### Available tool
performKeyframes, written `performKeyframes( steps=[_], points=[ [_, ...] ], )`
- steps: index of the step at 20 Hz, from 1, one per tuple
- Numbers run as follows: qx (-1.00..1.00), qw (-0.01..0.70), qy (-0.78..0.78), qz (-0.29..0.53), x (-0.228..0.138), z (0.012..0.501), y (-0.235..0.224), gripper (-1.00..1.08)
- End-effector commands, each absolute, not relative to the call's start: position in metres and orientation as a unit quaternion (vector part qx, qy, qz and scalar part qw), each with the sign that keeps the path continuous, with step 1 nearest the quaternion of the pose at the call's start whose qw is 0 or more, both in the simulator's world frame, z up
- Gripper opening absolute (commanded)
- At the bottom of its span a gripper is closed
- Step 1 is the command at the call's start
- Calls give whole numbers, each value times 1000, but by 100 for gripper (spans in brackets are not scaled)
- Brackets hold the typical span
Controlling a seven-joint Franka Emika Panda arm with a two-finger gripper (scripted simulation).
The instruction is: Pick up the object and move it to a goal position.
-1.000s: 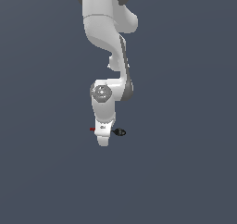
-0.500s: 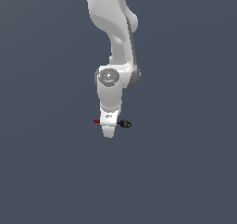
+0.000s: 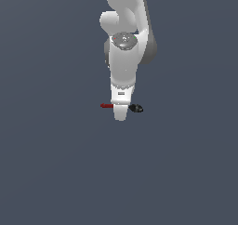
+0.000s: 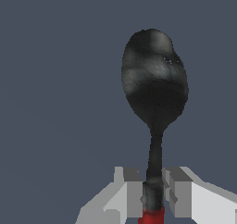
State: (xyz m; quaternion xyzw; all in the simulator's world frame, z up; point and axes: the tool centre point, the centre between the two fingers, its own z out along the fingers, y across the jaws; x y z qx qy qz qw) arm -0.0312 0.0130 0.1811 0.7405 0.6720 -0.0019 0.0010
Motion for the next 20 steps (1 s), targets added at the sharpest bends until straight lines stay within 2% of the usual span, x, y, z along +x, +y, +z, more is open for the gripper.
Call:
performKeyframes(
  steps=[1,20],
  points=[
    [740,1,672,-2,-39,209,26,-100],
    [740,0,673,-1,-86,417,118,-100]
  ],
)
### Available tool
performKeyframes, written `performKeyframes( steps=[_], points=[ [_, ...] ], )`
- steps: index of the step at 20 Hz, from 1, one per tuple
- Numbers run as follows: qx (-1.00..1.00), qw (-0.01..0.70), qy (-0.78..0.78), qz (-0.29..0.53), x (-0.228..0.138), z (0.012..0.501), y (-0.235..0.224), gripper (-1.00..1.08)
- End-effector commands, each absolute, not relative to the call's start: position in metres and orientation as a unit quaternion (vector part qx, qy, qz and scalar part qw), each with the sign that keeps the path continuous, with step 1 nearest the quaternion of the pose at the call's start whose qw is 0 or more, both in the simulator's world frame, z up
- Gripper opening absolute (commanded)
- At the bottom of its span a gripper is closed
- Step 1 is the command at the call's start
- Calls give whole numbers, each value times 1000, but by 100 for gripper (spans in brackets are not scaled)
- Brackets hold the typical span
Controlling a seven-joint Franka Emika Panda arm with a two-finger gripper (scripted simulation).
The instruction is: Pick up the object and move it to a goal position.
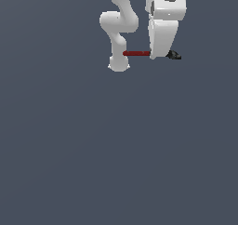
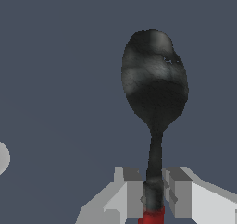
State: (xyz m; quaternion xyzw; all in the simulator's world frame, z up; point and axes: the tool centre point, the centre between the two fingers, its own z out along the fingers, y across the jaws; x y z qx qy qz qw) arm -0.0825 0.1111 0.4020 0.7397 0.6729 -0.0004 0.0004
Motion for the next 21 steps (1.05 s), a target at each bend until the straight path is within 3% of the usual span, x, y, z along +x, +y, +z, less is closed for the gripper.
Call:
performKeyframes(
  steps=[1,11,21],
  points=[
    [740,0,672,-1,-88,426,121,-100],
    [741,0,671,0,-98,488,147,-100],
    [741,0,671,0,-98,500,152,-100]
  ],
)
